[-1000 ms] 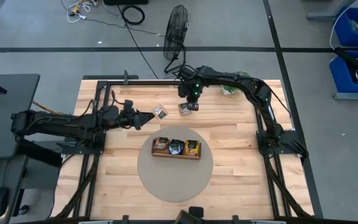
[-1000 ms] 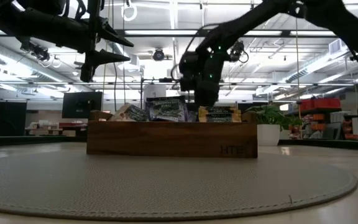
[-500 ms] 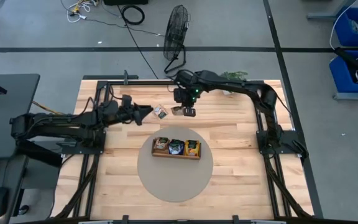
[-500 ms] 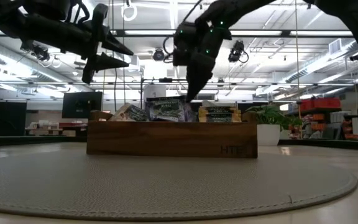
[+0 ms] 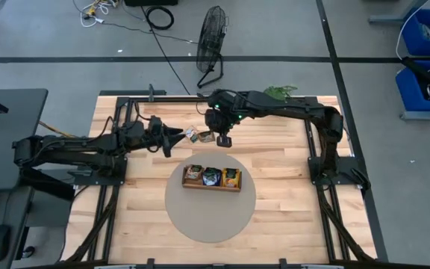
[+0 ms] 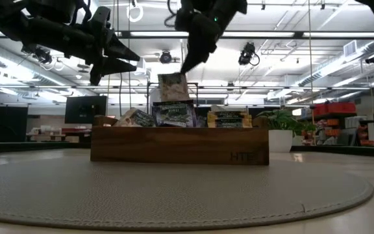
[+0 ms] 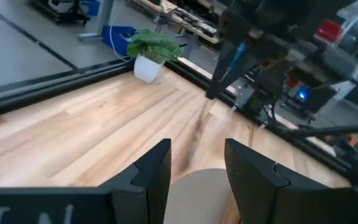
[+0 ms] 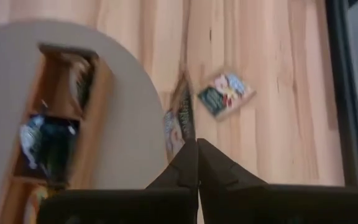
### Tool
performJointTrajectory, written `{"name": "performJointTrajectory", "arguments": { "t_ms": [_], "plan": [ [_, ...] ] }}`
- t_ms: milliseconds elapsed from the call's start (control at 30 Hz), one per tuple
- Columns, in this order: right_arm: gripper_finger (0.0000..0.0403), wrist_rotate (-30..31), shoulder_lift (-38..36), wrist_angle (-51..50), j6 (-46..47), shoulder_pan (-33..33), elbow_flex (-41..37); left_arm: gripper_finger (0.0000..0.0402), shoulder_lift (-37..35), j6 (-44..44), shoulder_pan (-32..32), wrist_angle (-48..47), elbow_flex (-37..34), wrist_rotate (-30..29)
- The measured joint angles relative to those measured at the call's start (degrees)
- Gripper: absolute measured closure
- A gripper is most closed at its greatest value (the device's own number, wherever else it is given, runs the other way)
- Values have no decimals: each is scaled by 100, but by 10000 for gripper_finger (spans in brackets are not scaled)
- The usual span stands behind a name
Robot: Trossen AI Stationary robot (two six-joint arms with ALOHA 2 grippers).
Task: Pick & Place Tea
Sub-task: Put the brown tea bag into the left section of the wooden organizer
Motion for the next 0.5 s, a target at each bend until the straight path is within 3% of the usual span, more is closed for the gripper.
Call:
{"name": "performJointTrajectory", "arguments": {
  "t_ms": [500],
  "plan": [
    [403,256,-57,512,453,444,10,248,213,997,-136,-89,354,746]
  ]
}}
